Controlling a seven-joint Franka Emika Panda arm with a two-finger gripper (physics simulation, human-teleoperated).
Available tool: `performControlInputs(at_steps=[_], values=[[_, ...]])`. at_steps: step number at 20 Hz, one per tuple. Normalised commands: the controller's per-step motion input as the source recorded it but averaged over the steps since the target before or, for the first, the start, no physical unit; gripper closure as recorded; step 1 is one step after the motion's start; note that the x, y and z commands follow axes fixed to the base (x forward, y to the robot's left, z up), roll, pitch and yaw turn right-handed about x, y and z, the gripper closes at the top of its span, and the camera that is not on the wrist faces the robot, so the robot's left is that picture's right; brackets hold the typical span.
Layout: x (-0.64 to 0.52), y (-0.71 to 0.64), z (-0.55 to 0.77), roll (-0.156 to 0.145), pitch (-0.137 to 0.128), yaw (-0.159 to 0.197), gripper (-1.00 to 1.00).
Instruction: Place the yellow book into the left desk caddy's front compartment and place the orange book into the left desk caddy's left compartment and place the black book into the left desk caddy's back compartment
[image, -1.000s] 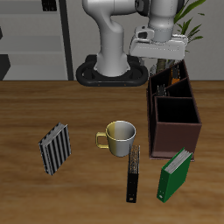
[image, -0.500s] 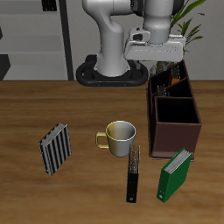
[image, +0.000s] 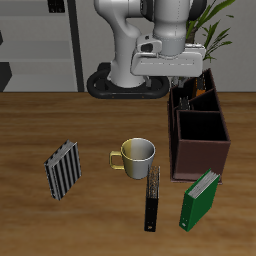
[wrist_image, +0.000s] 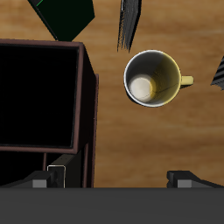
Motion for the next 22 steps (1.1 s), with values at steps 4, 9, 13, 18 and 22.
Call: performControlInputs(at_steps=[4,9,13,18,22], values=[[0.52,-0.01,0.21,0.108,0.002,0.063,-1.00],[0.38,0.00,0.12,0.025,-0.005,-0.002,-1.00],[0.41,-0.09,0.16,-0.071,-0.056,-0.011,-1.00],[0.37,-0.04,-0.01,-0.031,-0.002,-0.021,-1.00],[0.55,0.08,-0.09,-0.016,-0.020,-0.036,-1.00]])
